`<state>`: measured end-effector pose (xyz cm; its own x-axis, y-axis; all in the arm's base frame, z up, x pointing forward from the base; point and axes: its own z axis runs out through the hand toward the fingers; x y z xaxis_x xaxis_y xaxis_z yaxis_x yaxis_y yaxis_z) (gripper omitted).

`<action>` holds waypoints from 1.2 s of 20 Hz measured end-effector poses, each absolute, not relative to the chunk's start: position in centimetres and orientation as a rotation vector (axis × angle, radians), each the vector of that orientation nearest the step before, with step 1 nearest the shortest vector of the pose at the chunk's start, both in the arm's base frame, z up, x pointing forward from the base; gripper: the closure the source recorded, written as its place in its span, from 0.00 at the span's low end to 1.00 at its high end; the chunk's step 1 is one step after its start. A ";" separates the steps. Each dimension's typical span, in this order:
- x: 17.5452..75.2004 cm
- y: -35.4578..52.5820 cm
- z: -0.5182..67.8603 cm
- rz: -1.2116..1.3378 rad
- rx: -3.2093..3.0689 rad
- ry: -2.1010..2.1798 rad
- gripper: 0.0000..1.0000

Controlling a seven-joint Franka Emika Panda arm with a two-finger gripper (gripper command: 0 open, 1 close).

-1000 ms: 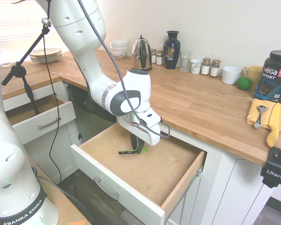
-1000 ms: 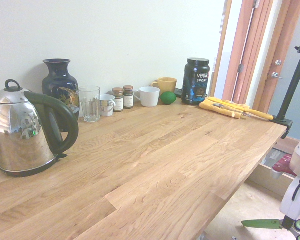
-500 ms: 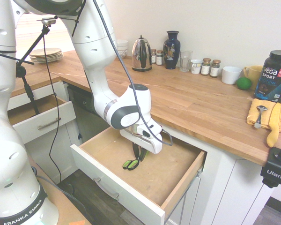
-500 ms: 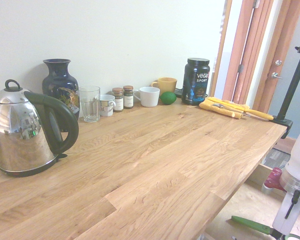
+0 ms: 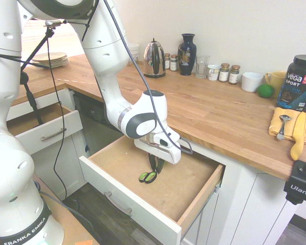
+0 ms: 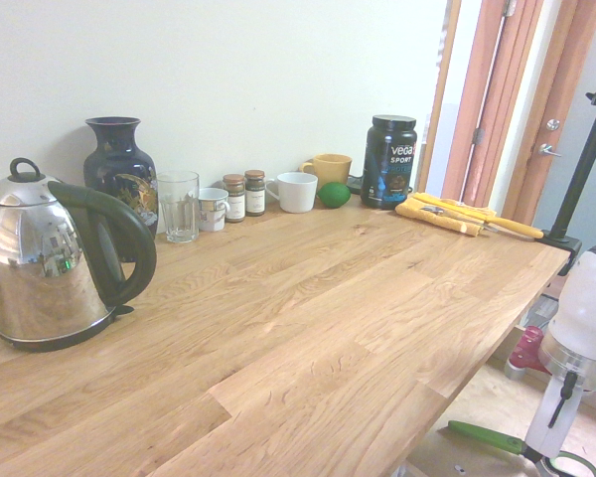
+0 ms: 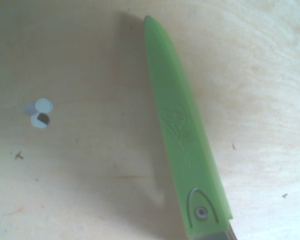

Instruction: Put scissor in the drawer

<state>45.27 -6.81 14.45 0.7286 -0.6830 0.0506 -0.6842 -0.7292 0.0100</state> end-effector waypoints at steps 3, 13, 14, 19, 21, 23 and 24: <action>45.7 -6.9 14.5 0.065 2.894 -1.147 0.00; 46.9 -7.0 14.3 0.067 2.888 -1.153 0.00; 46.9 -7.0 14.3 0.065 2.886 -1.157 0.00; 47.0 -6.7 16.6 0.055 2.879 -1.206 0.00; 47.2 -6.9 18.6 0.090 2.887 -1.225 0.00; 47.3 -7.1 20.7 0.111 2.891 -1.245 0.00; 47.2 -7.1 21.7 0.117 2.890 -1.253 0.00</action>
<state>47.19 -7.09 21.67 0.6813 -0.7292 0.0641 -0.7284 -0.6840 -0.0391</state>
